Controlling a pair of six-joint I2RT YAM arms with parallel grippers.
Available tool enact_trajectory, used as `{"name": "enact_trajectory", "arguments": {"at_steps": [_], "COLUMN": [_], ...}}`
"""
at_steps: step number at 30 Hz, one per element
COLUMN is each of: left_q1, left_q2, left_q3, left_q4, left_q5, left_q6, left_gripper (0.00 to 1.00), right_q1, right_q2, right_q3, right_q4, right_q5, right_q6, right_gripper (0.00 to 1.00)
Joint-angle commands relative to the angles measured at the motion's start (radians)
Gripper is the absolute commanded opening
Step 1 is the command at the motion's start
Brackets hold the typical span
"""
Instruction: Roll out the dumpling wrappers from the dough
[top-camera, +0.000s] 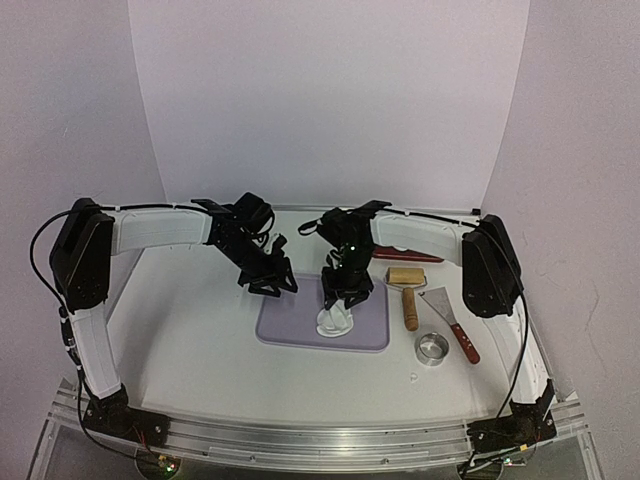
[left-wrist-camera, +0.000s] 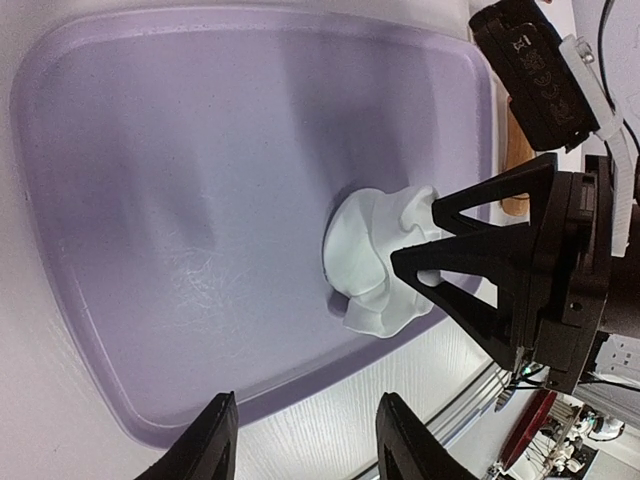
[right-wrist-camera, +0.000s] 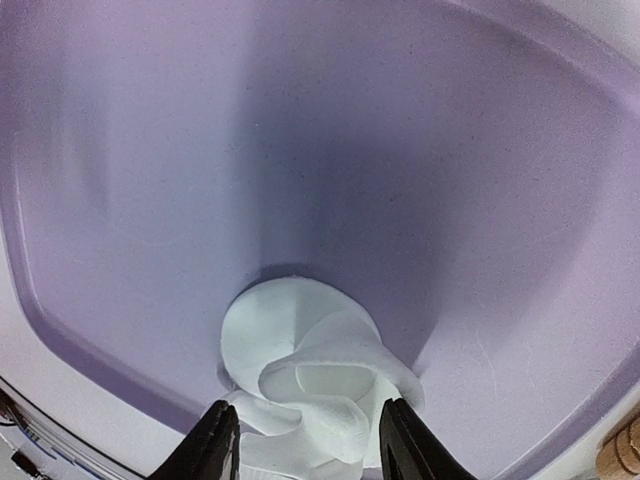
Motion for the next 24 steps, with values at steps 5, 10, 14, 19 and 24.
{"name": "enact_trajectory", "arguments": {"at_steps": [5, 10, 14, 19, 24], "left_q1": [0.001, 0.001, 0.001, 0.0, -0.018], "left_q2": [-0.032, -0.018, -0.007, 0.026, 0.112], "left_q3": [0.021, 0.035, 0.048, 0.075, 0.163], "left_q4": [0.005, 0.001, -0.003, -0.011, -0.058], "left_q5": [0.016, 0.021, 0.022, 0.043, 0.077], "left_q6": [0.004, 0.004, 0.007, 0.015, 0.056], "left_gripper": [0.48, 0.47, 0.47, 0.45, 0.4], "right_q1": [0.007, 0.016, 0.017, 0.018, 0.018], "right_q2": [0.033, 0.042, 0.04, 0.012, -0.02], "right_q3": [0.023, 0.026, 0.022, 0.029, 0.021], "right_q4": [-0.023, -0.023, -0.023, -0.029, -0.033], "right_q5": [0.011, -0.004, 0.005, 0.035, 0.037], "right_q6": [-0.048, -0.062, -0.062, -0.063, -0.068], "right_gripper": [0.46, 0.38, 0.28, 0.14, 0.03]}}
